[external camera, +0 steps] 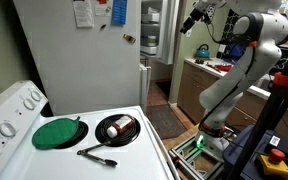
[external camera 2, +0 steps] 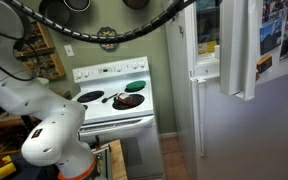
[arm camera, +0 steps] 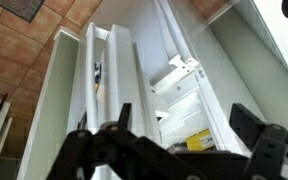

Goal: Take the container out of the top refrigerator door and put it on the stovetop

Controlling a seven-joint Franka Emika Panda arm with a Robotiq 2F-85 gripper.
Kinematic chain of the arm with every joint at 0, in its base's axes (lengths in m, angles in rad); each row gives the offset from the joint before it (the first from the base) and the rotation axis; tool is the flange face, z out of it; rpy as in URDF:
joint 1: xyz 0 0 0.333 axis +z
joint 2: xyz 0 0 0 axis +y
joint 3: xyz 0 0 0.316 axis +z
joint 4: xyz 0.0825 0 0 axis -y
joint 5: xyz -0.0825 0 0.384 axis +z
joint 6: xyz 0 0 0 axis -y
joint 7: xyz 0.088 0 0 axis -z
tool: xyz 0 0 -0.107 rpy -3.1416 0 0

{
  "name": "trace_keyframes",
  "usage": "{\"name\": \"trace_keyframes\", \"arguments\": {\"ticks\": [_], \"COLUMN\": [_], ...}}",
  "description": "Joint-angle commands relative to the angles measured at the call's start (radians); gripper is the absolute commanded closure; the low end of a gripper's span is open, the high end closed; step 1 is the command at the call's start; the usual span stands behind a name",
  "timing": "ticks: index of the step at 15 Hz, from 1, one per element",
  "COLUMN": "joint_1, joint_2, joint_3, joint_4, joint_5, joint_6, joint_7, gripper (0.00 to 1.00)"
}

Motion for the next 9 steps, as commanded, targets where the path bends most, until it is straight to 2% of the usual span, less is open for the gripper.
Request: {"name": "trace_keyframes", "arguments": {"ticks": [1, 9], "joint_1": [0.036, 0.110], "joint_2": [-0.097, -0.111], "joint_3": [0.028, 0.050], "joint_4": [-0.139, -0.252], "joint_5": [0.010, 0.001], "joint_6": [0.155, 0.386], "joint_7": [0.016, 0.009], "gripper": [0.00, 0.00]}}
